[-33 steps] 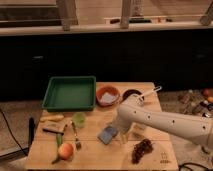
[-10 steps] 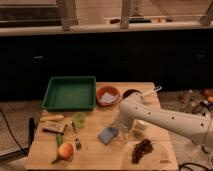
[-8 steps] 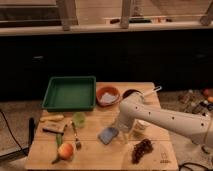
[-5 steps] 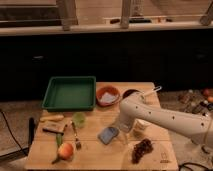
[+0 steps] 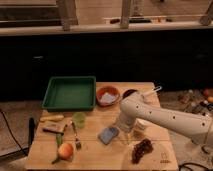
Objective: Wipe table surface with sponge
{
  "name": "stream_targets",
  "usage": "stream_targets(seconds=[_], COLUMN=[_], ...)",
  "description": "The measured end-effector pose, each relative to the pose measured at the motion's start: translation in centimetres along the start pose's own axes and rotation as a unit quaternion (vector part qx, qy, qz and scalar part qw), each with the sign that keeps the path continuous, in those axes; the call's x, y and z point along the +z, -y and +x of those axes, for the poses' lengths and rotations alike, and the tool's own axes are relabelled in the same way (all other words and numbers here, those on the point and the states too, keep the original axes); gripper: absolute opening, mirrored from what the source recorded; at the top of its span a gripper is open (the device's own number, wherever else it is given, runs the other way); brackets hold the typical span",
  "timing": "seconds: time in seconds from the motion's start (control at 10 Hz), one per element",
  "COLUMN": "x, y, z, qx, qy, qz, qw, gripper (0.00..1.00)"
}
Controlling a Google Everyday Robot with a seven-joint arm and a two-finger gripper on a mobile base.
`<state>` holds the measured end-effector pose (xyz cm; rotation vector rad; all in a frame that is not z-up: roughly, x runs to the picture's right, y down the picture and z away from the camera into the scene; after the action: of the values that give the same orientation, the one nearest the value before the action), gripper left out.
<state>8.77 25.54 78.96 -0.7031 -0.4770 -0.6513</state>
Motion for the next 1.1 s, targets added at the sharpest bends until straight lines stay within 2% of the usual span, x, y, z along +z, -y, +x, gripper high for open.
stream_targets(seconds=[0.2, 0.7, 1.1], x=[0.0, 0.3, 1.1], y=[0.0, 1.7, 2.7], z=[0.1, -0.9, -1.7], qx=[-0.002, -0.002, 0.007], qy=[0.002, 0.017, 0.018], qz=[-0.003, 0.018, 0.024], qw=[1.0000, 0.9997, 0.9995], gripper=[0.80, 0.80, 0.80])
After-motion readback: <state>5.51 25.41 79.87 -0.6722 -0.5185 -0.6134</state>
